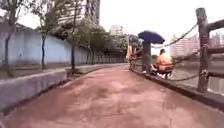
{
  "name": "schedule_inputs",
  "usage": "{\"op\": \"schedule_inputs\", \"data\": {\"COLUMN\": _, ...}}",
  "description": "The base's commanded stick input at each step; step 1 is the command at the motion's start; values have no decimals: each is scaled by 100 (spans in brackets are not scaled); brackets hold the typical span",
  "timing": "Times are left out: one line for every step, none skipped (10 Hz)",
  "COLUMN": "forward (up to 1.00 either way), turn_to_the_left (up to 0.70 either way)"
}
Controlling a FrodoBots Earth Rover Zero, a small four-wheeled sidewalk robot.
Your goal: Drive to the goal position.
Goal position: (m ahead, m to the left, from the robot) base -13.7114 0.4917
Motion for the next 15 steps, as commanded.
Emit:
{"op": "schedule_inputs", "data": {"forward": 0, "turn_to_the_left": -54}}
{"op": "schedule_inputs", "data": {"forward": 0, "turn_to_the_left": -84}}
{"op": "schedule_inputs", "data": {"forward": 0, "turn_to_the_left": -98}}
{"op": "schedule_inputs", "data": {"forward": 0, "turn_to_the_left": -100}}
{"op": "schedule_inputs", "data": {"forward": 0, "turn_to_the_left": -100}}
{"op": "schedule_inputs", "data": {"forward": 0, "turn_to_the_left": -100}}
{"op": "schedule_inputs", "data": {"forward": 0, "turn_to_the_left": -100}}
{"op": "schedule_inputs", "data": {"forward": 0, "turn_to_the_left": -100}}
{"op": "schedule_inputs", "data": {"forward": 0, "turn_to_the_left": -100}}
{"op": "schedule_inputs", "data": {"forward": 0, "turn_to_the_left": -100}}
{"op": "schedule_inputs", "data": {"forward": 0, "turn_to_the_left": -100}}
{"op": "schedule_inputs", "data": {"forward": 0, "turn_to_the_left": -100}}
{"op": "schedule_inputs", "data": {"forward": 0, "turn_to_the_left": -100}}
{"op": "schedule_inputs", "data": {"forward": 0, "turn_to_the_left": -100}}
{"op": "schedule_inputs", "data": {"forward": 0, "turn_to_the_left": -100}}
